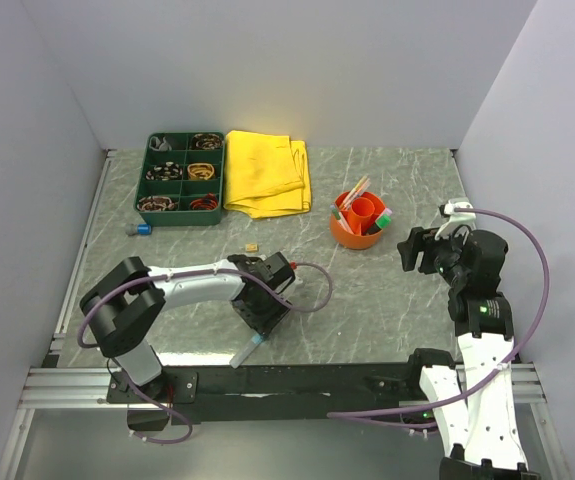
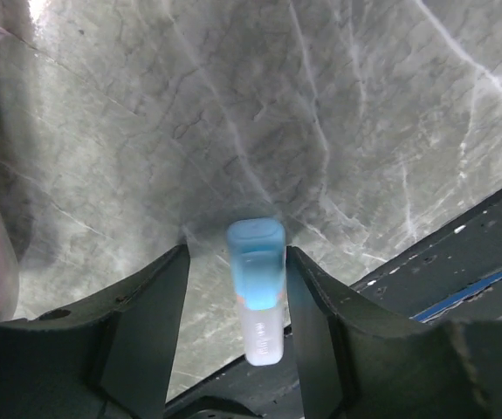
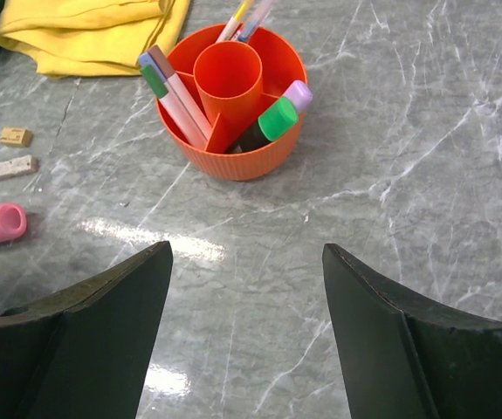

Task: Sort the stationery into containers
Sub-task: Pick up the pen from the corner of the board.

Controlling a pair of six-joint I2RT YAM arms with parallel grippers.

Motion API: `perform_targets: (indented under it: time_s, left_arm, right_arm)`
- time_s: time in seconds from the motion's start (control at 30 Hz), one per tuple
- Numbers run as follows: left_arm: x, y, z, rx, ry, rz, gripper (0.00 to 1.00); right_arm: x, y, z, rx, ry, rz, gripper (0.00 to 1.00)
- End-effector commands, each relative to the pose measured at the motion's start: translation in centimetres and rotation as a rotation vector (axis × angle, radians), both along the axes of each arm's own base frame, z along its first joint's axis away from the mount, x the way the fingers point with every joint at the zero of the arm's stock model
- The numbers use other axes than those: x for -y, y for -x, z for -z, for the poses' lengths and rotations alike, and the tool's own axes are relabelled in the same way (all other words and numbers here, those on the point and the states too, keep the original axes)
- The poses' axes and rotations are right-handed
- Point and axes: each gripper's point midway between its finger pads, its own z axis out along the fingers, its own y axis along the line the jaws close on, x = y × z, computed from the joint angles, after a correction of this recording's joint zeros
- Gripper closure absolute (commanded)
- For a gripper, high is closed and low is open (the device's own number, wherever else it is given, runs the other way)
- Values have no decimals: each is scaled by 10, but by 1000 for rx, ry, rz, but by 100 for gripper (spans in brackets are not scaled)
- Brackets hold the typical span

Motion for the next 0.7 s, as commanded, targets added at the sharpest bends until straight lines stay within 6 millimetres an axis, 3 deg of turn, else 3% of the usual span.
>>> perform_targets:
  time_s: [0.0, 0.13, 0.23, 0.33, 0.37, 0.4, 0.47, 0.5, 0.57, 0.6, 0.67]
  left_arm:
    - [0, 2, 11, 20, -35, 3, 46]
    - [4, 14, 16, 0, -42, 32, 52]
    - [7, 21, 17, -22, -40, 46, 78]
    - [11, 15, 7, -14, -35, 79, 98]
    - [13, 11, 3, -15, -32, 84, 99]
    - [26, 1, -10, -1, 2, 94, 99]
    - [30, -13, -28, -14, 15, 119, 99]
    - [52, -32, -47, 10, 67, 129, 99]
    - [61, -53, -68, 0, 71, 171, 99]
    - [93, -80, -90, 48, 144, 207, 99]
    - [118, -113, -114, 130, 208, 260, 99]
  right_arm:
    - [0, -3, -12, 58, 31, -24, 23]
    - [1, -1, -9, 56, 46, -27, 23]
    - [2, 0, -8, 52, 49, -22, 22]
    - [3, 1, -11, 62, 53, -14, 22]
    - [3, 1, -13, 68, 55, -11, 23]
    - [4, 0, -16, 74, 56, -10, 23]
    - [4, 0, -18, 78, 57, -8, 23]
    - [4, -1, -20, 81, 60, -7, 23]
    - [8, -2, -21, 79, 68, 11, 23]
    - [10, -3, -21, 78, 71, 19, 22]
    - [13, -5, -22, 77, 76, 37, 22]
